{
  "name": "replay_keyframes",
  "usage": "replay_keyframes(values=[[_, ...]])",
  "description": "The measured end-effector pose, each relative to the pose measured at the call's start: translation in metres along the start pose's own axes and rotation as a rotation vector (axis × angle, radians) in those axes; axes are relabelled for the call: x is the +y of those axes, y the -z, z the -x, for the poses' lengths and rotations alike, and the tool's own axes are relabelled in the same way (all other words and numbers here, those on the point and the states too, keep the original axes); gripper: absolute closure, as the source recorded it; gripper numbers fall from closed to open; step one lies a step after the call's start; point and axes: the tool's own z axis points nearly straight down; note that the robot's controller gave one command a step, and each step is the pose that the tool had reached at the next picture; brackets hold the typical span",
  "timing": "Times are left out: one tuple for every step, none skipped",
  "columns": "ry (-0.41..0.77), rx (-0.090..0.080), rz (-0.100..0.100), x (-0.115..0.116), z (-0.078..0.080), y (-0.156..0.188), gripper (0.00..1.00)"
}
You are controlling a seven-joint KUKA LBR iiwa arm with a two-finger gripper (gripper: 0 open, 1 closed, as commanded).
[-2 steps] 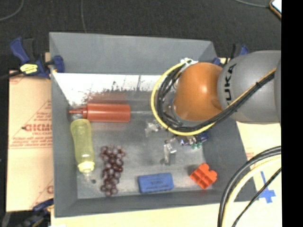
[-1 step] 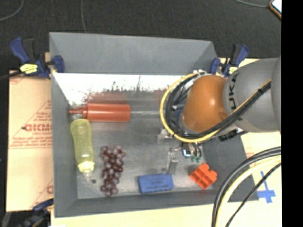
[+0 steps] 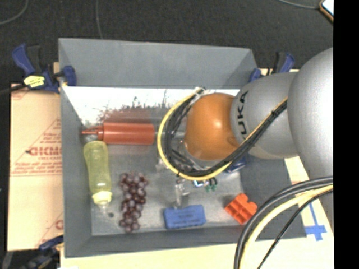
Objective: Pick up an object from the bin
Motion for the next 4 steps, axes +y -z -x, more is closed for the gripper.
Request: replay_keyframes(values=[[-0.213, 0.000, -0.003, -0.017, 0.011, -0.010, 0.00], [-0.361, 0.001, -0.006, -0.003, 0.012, -0.008, 0.00], [-0.387, -0.006, -0.003, 0.004, 0.024, -0.012, 0.00], [-0.277, -0.003, -0.004, 0.097, 0.008, -0.014, 0.00]])
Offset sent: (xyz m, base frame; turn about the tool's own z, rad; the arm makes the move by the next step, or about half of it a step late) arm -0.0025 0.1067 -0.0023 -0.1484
